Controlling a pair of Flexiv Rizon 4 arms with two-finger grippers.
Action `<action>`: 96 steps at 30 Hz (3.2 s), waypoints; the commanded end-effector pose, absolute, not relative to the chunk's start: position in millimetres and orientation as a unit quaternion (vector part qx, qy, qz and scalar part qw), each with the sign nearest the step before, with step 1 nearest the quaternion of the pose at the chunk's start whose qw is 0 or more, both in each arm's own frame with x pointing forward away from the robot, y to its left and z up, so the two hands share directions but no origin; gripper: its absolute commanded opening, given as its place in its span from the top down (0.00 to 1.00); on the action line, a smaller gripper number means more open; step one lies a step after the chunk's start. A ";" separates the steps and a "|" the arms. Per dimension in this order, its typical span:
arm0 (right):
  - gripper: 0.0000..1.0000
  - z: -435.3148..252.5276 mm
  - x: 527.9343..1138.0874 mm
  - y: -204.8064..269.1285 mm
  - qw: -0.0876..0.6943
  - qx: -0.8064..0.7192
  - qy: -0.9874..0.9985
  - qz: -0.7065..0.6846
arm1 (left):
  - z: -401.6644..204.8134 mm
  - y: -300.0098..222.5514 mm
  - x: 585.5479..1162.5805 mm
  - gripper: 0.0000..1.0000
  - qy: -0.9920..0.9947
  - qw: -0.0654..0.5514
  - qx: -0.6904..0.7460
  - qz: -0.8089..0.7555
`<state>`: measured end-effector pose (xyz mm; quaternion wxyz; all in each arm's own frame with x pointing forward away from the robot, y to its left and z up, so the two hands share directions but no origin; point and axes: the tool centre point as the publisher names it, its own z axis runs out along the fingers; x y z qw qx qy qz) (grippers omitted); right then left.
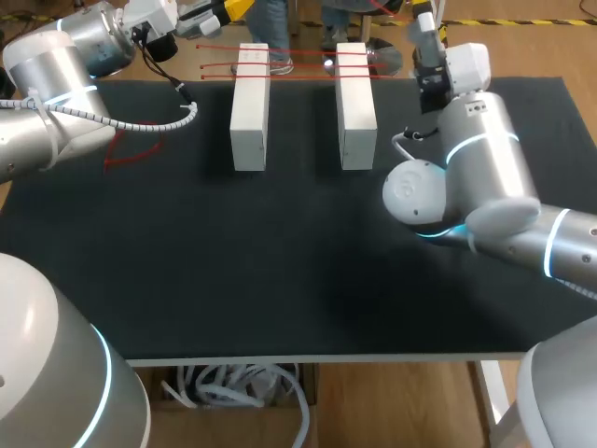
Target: Grab the tape and strap the tape.
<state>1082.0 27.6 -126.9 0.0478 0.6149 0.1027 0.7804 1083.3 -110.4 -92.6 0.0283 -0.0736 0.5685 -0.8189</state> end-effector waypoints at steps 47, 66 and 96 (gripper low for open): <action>0.10 -120.2 1094.9 24.8 0.094 0.618 0.123 0.771 | -93.1 -111.0 1083.0 1.00 0.568 0.029 -0.074 -0.819; 0.16 -122.7 1095.6 25.5 0.084 0.629 0.120 0.763 | -93.1 -111.0 1083.0 1.00 0.568 0.029 -0.074 -0.819; 0.53 -130.5 1083.0 27.0 0.081 0.642 0.119 0.753 | -93.1 -111.0 1083.0 1.00 0.568 0.029 -0.074 -0.819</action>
